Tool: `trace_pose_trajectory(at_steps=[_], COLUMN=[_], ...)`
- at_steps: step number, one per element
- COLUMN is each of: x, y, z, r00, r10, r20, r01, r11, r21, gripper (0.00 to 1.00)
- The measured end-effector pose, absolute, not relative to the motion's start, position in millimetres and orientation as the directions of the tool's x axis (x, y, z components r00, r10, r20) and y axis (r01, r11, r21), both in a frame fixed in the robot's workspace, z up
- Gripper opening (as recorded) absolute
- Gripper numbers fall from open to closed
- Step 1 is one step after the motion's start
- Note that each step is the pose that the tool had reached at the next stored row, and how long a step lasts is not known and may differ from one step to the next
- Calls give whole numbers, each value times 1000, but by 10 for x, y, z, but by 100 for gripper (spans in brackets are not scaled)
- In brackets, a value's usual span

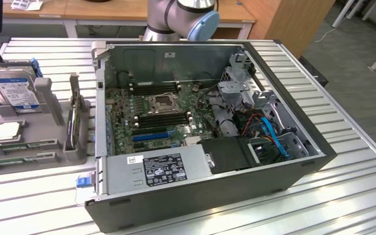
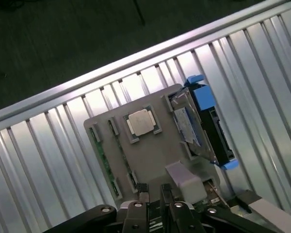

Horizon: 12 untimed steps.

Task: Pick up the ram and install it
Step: 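Pick up the ram and move it above insertion slot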

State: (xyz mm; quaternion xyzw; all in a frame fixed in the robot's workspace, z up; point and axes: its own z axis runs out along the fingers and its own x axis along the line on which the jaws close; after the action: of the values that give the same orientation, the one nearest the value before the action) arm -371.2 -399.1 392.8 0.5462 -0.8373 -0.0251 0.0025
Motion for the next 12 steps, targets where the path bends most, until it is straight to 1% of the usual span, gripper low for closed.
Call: trace_pose_trajectory(at_steps=[12], x=[-3713], y=[-3991], z=[3928], r00=[-196], r10=[-980], r20=[-23], r01=[-980], r11=[194], r21=[45], gripper=[24])
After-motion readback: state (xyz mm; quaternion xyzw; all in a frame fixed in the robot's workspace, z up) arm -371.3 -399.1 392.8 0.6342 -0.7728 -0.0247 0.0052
